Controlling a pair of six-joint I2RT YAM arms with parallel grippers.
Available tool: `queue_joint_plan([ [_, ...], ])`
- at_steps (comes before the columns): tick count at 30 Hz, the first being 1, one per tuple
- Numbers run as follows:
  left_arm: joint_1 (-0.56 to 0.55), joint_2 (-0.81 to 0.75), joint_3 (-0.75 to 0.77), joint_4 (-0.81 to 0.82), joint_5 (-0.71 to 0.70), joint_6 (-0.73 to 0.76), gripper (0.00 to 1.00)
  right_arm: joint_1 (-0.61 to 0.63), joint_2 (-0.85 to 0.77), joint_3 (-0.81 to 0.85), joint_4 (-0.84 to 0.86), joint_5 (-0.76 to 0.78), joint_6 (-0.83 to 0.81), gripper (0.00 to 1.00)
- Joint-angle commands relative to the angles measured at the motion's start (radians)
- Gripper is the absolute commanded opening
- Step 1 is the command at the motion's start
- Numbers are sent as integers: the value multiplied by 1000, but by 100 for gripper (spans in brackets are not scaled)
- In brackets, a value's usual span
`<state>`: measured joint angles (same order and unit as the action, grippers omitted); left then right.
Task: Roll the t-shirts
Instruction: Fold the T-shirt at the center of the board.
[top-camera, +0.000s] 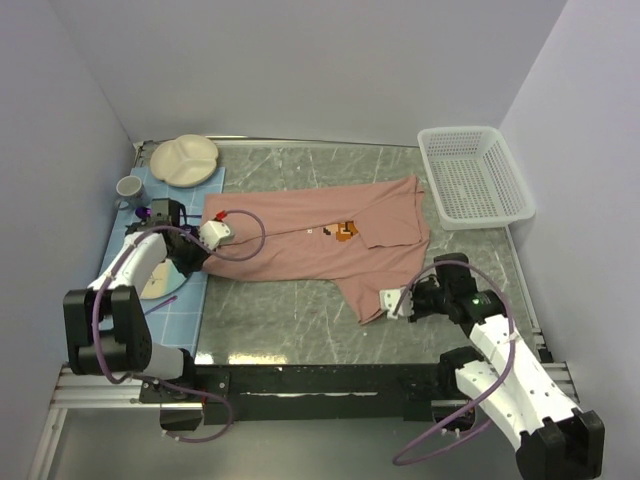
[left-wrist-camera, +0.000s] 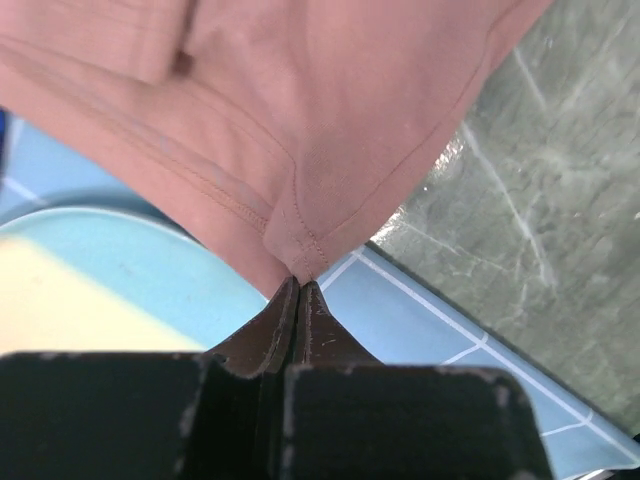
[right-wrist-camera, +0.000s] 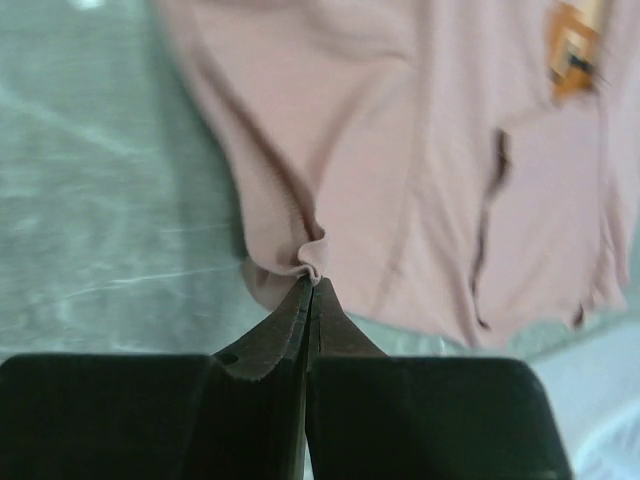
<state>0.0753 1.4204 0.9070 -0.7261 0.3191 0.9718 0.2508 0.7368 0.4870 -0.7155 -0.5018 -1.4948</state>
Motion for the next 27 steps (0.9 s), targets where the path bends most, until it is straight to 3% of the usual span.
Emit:
queue_joint_plan([
  [1,3,-55,6,-6,47,-74,1,-8,3,76,184,101,293,0],
  [12,3,-49,89,14,37,-191,1,-53,259,336,441,206,660,0],
  [27,4,107,204,151,-32,-516,1,-97,630,616,586,267,815,0],
])
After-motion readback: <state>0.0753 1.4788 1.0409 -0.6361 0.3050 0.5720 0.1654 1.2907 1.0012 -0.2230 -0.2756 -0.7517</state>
